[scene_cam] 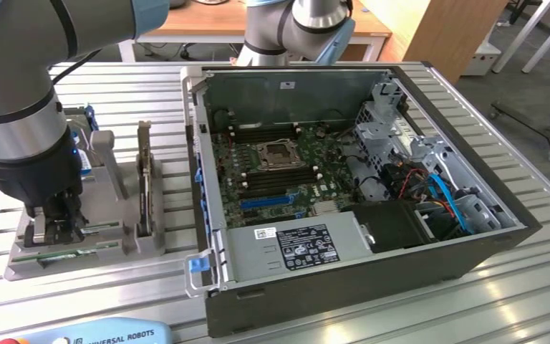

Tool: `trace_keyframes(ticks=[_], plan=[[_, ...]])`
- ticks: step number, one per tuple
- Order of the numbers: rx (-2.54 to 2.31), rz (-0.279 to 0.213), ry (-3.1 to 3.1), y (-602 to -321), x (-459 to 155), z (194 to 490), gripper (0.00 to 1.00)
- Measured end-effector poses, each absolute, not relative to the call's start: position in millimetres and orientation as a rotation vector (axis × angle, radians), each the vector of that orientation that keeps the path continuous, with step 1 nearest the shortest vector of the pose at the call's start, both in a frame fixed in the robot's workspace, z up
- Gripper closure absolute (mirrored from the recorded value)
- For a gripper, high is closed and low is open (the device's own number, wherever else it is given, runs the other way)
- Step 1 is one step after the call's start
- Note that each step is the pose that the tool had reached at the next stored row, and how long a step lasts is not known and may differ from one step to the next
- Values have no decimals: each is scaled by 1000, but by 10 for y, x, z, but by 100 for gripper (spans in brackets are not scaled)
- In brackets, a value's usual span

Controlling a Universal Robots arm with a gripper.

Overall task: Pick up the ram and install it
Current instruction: 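Pick up the ram and move it above insertion slot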

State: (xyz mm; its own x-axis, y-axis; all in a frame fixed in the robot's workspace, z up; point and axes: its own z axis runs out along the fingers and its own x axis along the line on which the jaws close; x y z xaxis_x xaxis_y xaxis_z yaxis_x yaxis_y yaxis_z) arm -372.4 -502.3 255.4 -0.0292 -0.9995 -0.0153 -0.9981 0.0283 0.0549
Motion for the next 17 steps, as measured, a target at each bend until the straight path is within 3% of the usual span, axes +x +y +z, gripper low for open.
trace_keyframes(ticks=[17], plan=[[2170, -78, -2232, -4985, -3724, 2448, 70]])
